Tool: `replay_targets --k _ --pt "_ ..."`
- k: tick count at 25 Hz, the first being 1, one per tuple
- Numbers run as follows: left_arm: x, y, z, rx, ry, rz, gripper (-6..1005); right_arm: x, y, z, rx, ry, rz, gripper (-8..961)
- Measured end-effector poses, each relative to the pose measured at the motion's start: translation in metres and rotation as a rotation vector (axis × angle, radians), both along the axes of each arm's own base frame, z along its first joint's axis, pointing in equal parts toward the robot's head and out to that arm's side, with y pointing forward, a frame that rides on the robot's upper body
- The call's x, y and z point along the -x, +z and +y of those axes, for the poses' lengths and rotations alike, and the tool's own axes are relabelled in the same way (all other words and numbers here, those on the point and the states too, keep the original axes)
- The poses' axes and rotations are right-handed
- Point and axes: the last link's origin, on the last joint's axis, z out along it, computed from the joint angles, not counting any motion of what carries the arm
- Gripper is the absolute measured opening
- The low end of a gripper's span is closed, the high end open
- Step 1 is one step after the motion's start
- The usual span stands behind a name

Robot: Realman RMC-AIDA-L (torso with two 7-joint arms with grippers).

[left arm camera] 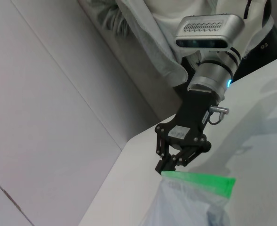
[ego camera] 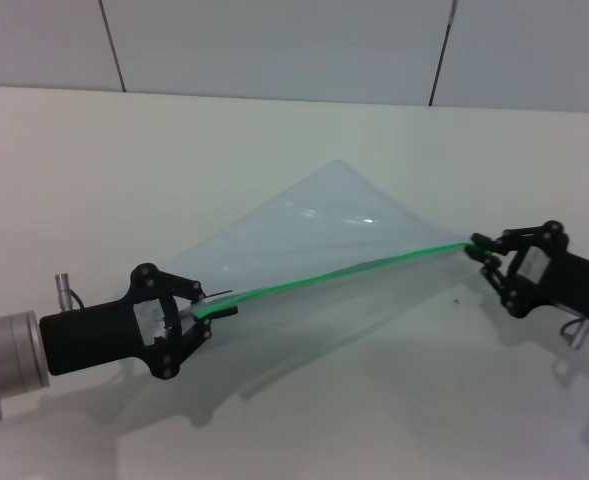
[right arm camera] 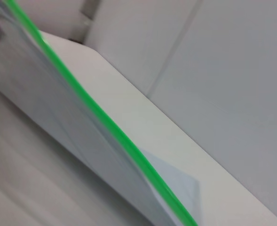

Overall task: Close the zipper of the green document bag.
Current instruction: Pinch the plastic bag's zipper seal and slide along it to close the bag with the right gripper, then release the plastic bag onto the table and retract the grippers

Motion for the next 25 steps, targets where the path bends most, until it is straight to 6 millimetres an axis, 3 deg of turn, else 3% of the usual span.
replay_targets --k 11,18,20,23,25 --pt "-0.003 0.004 0.004 -0.061 -0.017 -0.016 104 -0.018 0.023 0.007 -0.128 -0.118 0.029 73" --pt "0.004 0.027 0.014 -0.281 0.092 -0.128 123 -0.044 0.06 -0.004 -0.443 -0.299 0.249 84" --pt "0.009 0.047 0.018 -0.457 0.192 -0.255 129 -0.046 0.071 -0.015 -0.531 -0.292 0.328 170" --pt "0.012 0.057 0.019 -0.555 0.246 -0.324 347 -0.042 0.084 -0.035 -0.637 -0.235 0.46 298" --pt "0.014 0.063 0.02 -0.643 0.296 -0.386 389 -0.036 0.089 -0.048 -0.683 -0.182 0.546 377"
